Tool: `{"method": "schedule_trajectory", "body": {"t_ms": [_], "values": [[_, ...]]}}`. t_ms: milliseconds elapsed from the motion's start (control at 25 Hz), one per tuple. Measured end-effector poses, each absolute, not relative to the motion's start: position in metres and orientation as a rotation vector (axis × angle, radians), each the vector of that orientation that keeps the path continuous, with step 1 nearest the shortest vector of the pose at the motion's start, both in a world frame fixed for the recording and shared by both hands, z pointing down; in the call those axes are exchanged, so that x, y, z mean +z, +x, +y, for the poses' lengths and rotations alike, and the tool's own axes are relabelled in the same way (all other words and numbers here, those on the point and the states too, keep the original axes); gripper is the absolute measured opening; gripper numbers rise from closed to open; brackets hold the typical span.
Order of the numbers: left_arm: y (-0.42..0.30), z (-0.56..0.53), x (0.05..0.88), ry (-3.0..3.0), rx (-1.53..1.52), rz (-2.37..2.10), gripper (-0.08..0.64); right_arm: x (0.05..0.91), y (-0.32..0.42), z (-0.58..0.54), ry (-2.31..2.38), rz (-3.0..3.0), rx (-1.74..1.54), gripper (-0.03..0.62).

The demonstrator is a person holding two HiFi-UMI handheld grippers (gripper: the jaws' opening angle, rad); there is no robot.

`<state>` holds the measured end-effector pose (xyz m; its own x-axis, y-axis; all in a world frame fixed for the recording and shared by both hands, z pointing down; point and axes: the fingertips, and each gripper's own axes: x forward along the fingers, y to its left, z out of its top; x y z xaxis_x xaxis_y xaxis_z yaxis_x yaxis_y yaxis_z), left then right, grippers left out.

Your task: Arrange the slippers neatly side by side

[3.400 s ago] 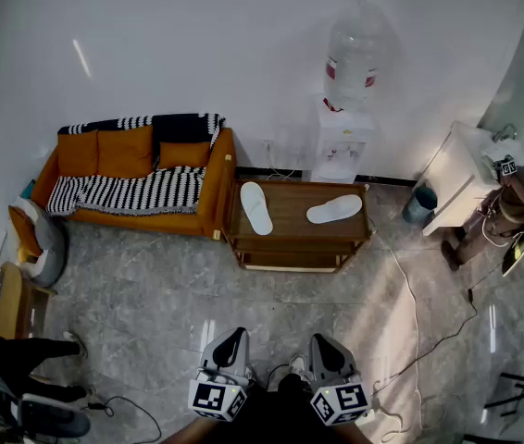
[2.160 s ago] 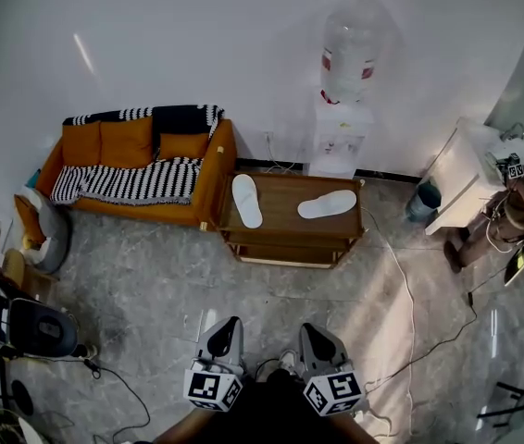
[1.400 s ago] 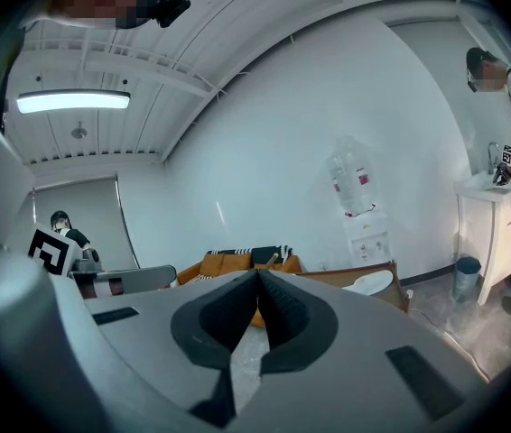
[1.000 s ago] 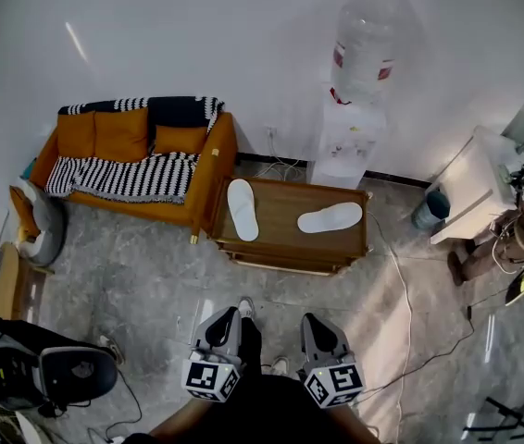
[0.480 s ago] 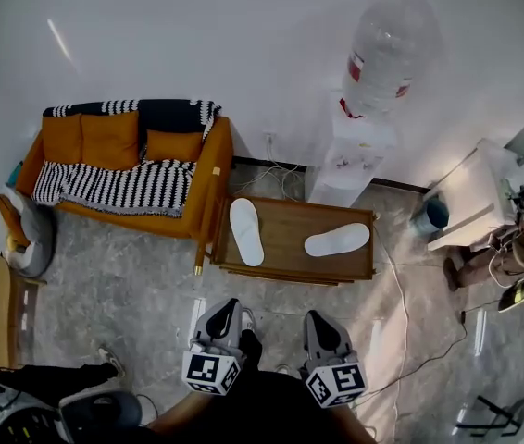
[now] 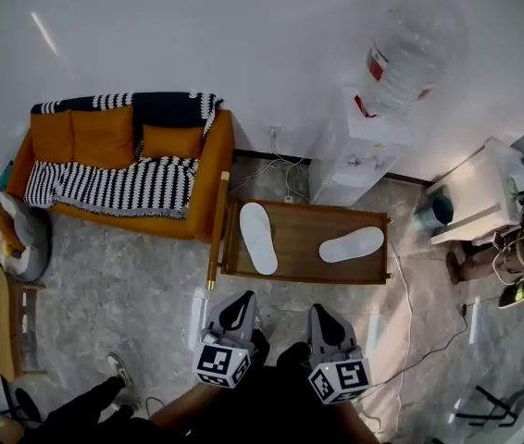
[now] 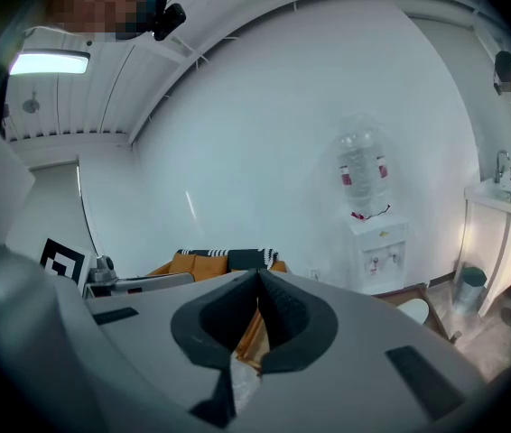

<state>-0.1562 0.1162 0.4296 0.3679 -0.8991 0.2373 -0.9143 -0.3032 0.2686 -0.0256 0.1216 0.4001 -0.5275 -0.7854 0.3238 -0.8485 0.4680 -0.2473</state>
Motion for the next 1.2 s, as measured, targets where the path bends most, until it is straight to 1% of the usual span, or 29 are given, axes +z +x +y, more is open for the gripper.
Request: {"method": "schedule_trajectory", "body": {"t_ms": [280, 800, 960, 1200], "values": [[-0.17, 0.099, 0.45, 2.27, 0.114, -1.561, 0.017, 0.407, -0.05, 0.106, 1.39, -2.552, 0.575, 0.012], [-0.158, 0.029, 0.481, 2.181, 0.208, -1.642, 0.017, 0.413, -0.034, 0.024, 1.285, -2.616, 0.585, 0.012], [-0.151, -0.001, 0.513, 2.127, 0.29, -1.654, 0.017, 0.422, -0.022, -0.001, 1.251, -2.608, 0.609, 0.012], [-0.145, -0.036, 0.585, 1.992, 0.396, -1.604, 0.018, 0.44, -0.003, -0.028, 1.233, -2.576, 0.671, 0.012]]}}
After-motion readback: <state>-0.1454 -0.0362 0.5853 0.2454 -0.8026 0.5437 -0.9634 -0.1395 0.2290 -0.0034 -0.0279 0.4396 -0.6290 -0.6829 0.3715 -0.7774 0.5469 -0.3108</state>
